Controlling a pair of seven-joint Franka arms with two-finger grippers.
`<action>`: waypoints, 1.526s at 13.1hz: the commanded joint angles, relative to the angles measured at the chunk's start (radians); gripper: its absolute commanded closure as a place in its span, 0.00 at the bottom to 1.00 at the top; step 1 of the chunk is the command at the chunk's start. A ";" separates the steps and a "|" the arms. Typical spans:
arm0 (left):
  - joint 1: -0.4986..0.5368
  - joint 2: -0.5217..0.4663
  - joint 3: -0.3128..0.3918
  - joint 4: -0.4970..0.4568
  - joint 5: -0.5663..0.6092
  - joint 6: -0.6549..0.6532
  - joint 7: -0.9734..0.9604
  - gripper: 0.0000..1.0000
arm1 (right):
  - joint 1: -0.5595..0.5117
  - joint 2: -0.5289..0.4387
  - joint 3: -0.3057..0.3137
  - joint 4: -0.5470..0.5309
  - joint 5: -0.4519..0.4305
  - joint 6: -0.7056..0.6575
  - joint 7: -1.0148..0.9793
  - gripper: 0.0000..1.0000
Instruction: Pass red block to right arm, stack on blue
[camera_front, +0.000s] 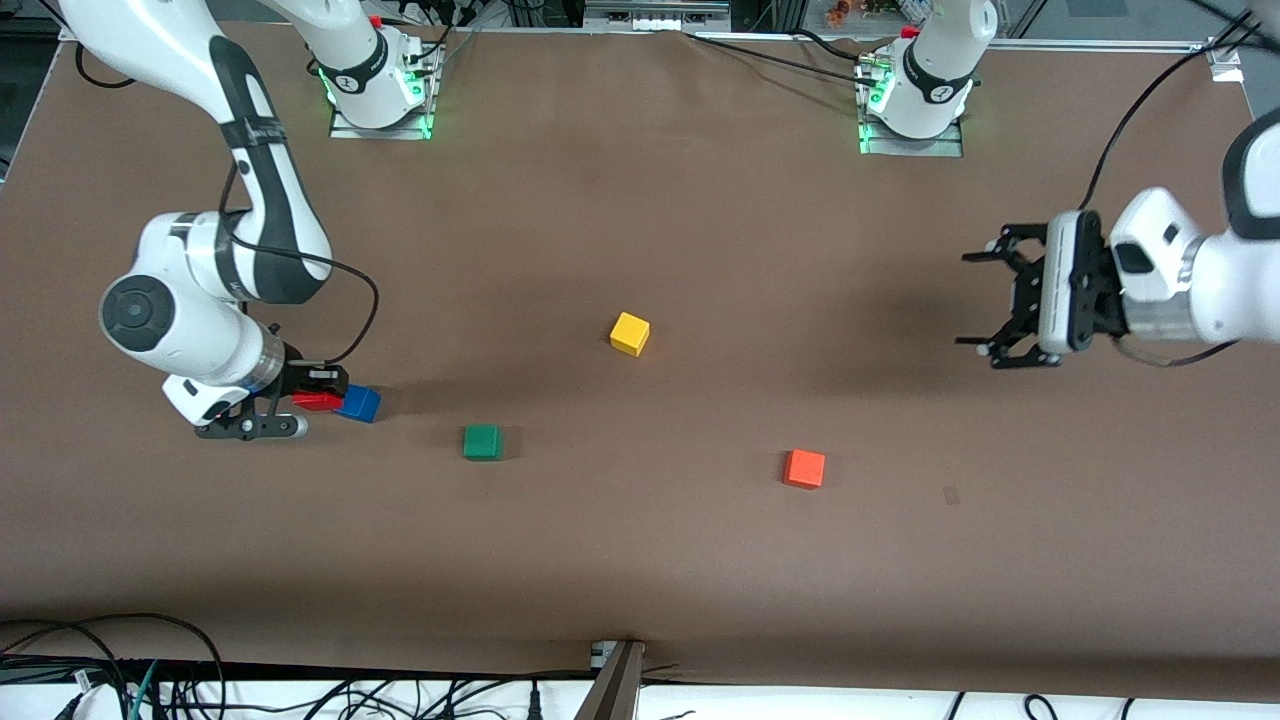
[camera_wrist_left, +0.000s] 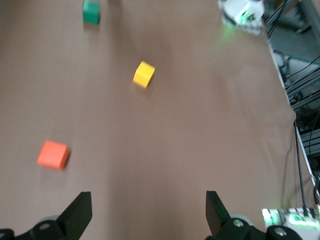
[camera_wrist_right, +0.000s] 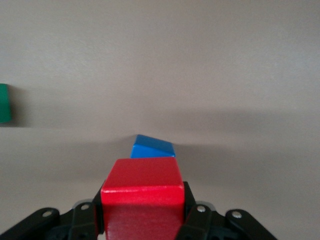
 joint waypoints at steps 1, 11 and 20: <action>0.024 -0.079 -0.002 -0.026 0.110 -0.056 -0.109 0.00 | 0.004 -0.009 0.001 -0.077 -0.019 0.104 0.009 0.95; -0.083 -0.360 0.050 -0.207 0.376 0.042 -0.686 0.00 | 0.010 0.020 0.001 -0.056 -0.016 0.103 0.009 0.00; -0.108 -0.399 0.099 -0.288 0.478 0.243 -0.710 0.00 | 0.004 -0.139 0.000 0.326 -0.011 -0.510 0.116 0.00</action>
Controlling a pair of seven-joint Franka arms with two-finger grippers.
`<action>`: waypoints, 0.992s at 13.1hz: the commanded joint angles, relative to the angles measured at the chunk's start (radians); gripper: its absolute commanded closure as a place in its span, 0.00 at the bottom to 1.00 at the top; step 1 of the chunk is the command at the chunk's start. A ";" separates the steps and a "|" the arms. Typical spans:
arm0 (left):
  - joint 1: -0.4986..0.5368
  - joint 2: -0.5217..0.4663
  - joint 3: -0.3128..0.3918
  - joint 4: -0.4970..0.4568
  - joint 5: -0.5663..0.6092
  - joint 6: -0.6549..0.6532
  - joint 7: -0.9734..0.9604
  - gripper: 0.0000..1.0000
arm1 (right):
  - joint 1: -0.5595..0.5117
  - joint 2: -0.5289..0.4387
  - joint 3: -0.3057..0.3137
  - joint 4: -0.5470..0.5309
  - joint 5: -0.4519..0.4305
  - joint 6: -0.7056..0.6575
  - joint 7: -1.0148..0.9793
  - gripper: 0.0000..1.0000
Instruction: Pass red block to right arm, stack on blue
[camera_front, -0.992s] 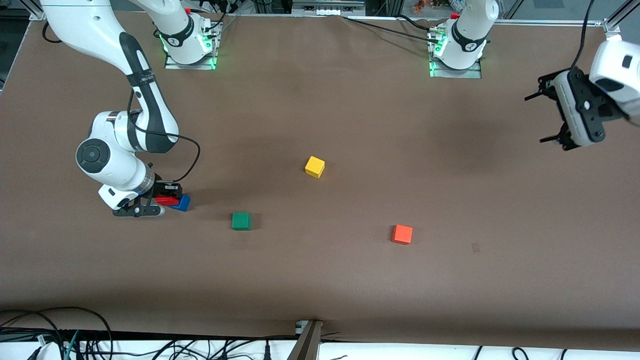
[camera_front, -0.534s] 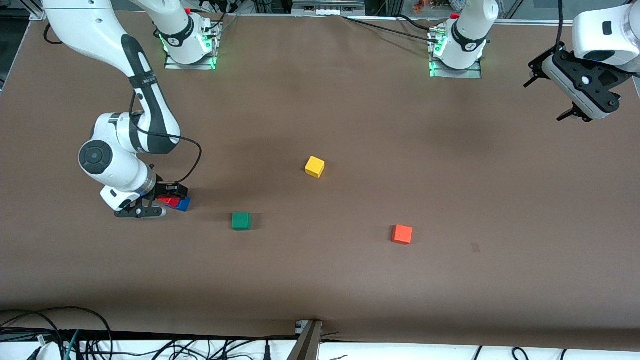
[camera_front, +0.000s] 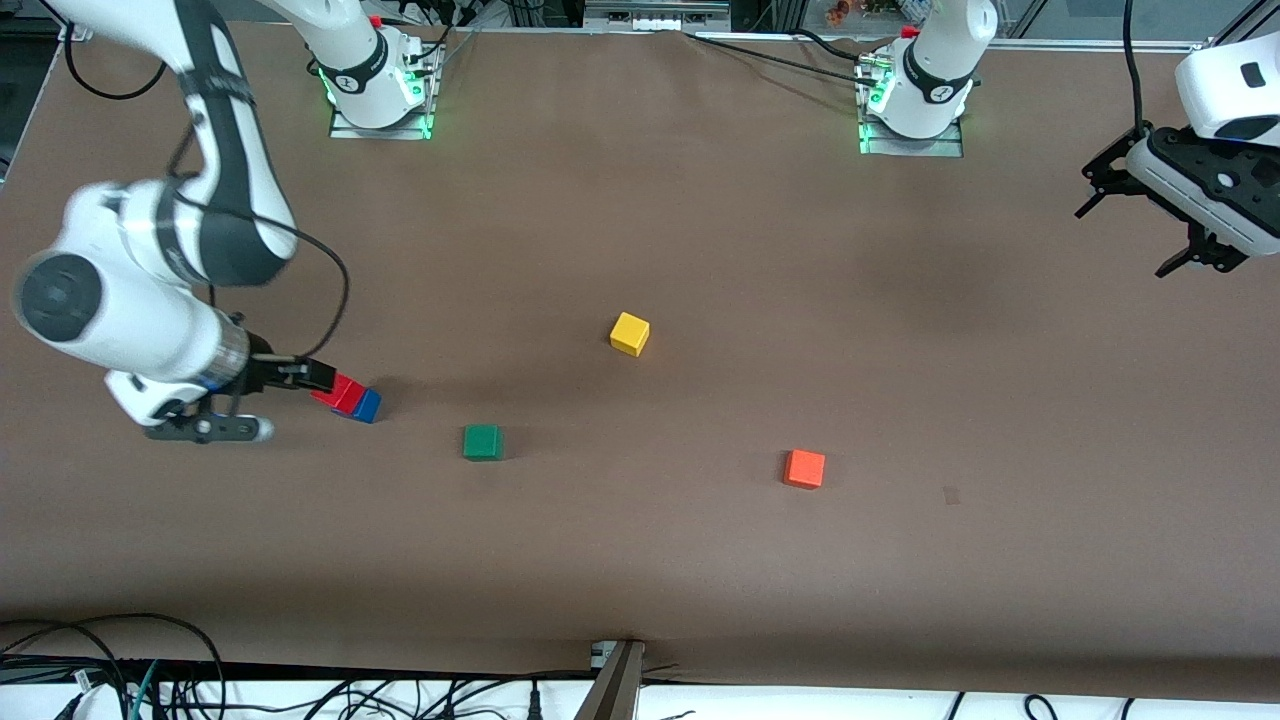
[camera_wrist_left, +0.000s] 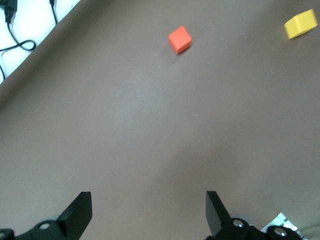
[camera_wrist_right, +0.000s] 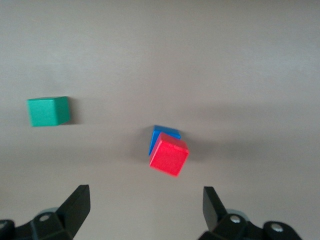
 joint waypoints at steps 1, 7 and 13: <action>-0.033 -0.039 0.011 -0.039 0.097 0.015 -0.068 0.00 | -0.006 -0.063 -0.006 0.057 -0.011 -0.123 0.014 0.00; -0.048 -0.045 0.038 -0.042 0.096 -0.060 -0.455 0.00 | -0.227 -0.236 0.162 0.025 -0.030 -0.266 0.024 0.00; -0.062 -0.045 0.086 -0.042 -0.005 -0.100 -0.598 0.00 | -0.376 -0.382 0.323 -0.119 -0.079 -0.243 0.123 0.00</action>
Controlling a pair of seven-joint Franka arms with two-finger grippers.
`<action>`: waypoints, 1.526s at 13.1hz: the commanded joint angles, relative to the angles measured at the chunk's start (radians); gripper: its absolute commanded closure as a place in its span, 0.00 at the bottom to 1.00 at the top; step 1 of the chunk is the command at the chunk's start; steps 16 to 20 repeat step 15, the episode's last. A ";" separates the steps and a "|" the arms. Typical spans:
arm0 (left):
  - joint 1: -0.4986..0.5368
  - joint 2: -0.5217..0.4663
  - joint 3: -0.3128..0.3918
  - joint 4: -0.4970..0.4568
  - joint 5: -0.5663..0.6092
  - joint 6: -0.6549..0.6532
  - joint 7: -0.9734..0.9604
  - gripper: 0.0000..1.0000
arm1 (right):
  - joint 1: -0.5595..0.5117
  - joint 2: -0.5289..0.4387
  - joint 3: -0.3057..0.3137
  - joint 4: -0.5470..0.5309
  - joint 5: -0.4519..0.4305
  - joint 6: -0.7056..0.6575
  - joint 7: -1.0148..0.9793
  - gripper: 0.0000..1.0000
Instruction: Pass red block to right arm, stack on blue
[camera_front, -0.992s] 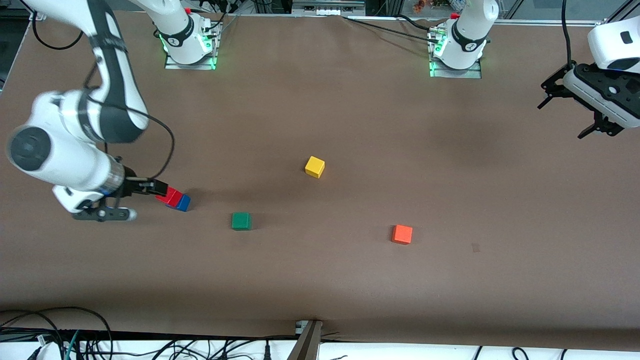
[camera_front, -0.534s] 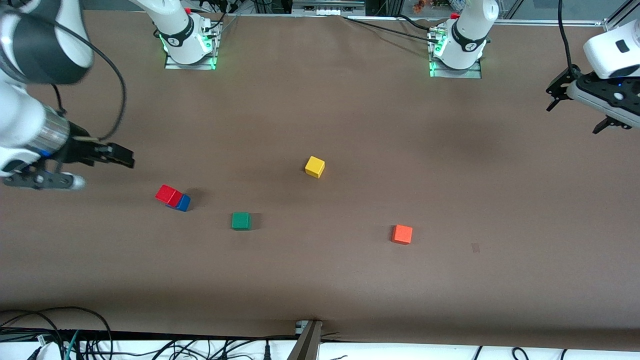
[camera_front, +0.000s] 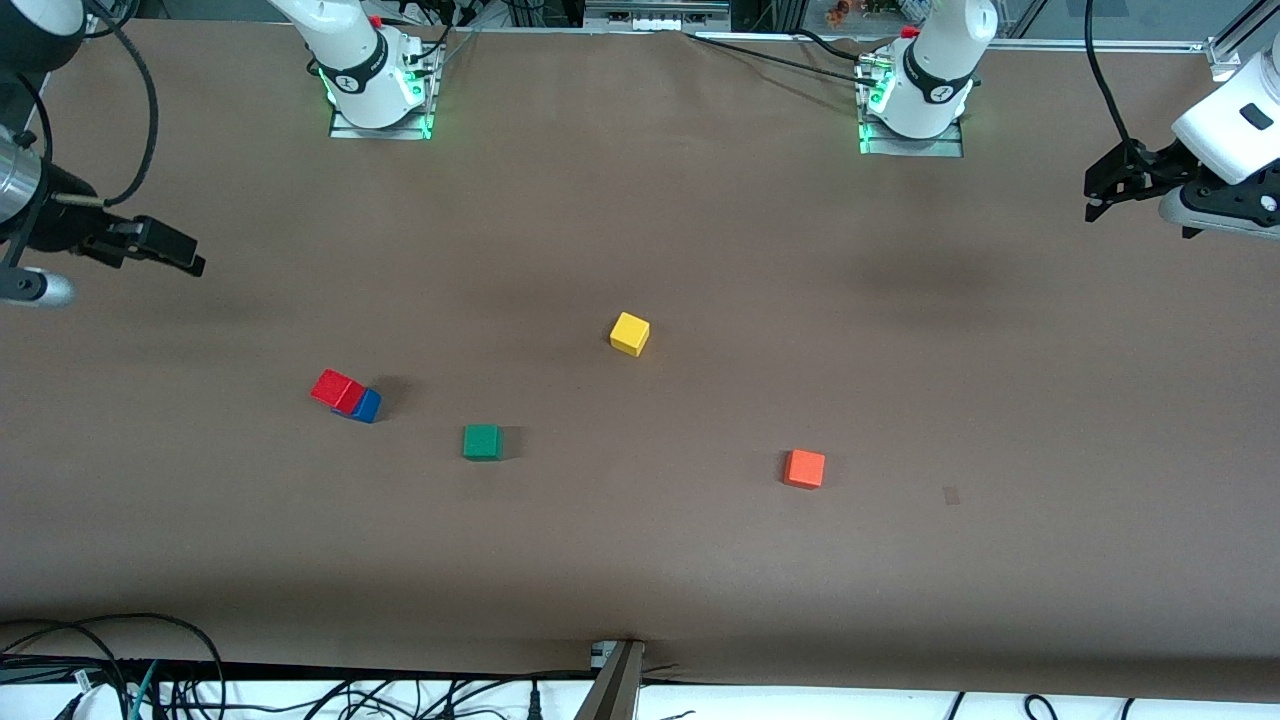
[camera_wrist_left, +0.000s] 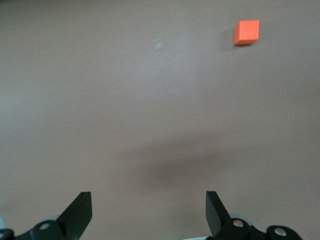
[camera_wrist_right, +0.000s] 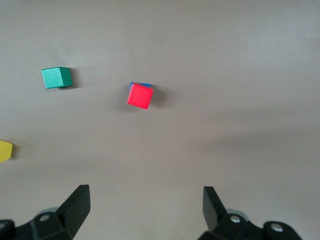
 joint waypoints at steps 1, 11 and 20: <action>-0.023 -0.027 0.043 -0.023 -0.045 -0.007 -0.016 0.00 | -0.016 -0.073 0.026 -0.066 -0.016 0.017 0.061 0.00; -0.018 0.004 0.034 0.012 -0.061 -0.019 -0.019 0.00 | 0.038 -0.082 -0.023 -0.073 -0.016 0.023 0.064 0.00; -0.009 0.016 0.037 0.042 -0.059 -0.022 -0.047 0.00 | 0.038 -0.082 -0.023 -0.072 -0.016 0.023 0.059 0.00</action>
